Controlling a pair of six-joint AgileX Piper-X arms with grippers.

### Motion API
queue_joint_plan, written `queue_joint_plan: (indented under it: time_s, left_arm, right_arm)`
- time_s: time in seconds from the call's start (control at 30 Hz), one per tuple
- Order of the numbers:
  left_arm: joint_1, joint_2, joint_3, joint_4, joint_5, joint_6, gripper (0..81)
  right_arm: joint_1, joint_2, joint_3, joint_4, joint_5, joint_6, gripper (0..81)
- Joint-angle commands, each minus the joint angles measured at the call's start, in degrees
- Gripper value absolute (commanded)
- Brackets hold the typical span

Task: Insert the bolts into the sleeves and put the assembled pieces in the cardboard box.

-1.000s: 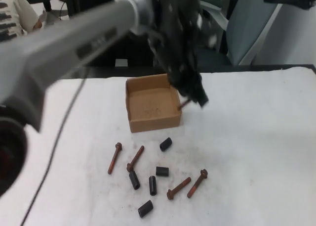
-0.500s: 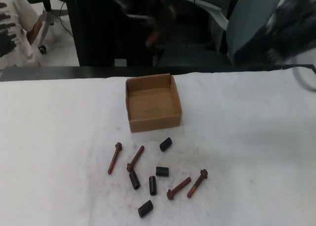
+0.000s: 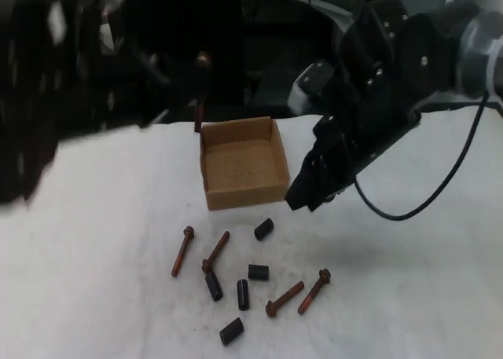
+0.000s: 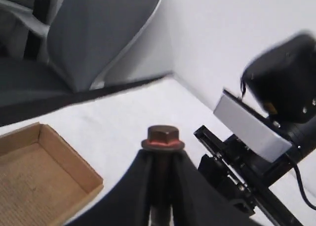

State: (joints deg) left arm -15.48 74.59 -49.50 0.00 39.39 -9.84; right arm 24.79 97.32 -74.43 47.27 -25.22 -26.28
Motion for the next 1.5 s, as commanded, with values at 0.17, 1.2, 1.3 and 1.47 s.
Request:
queue_joint_plan:
  time_s: [0.17,1.2,1.3,1.47]
  left_arm:
    - [2.81,2.00,22.25,-46.39,4.00,-22.75,0.3]
    - [2.71,6.91,18.44,-47.81,12.40,5.05,0.3]
    - [2.71,6.91,18.44,-47.81,14.06,4.04,0.3]
    - [2.71,6.91,18.44,-47.81,14.65,2.52,0.3]
  right_arm:
    - [1.36,-0.16,-0.79,-0.83,6.67,-9.43,27.3]
    - [1.35,16.06,-10.44,-6.31,8.89,-21.36,27.3]
    - [1.35,18.73,-12.90,-3.43,8.91,-23.64,27.3]
    - [1.53,20.57,-14.77,2.69,8.91,-24.52,27.3]
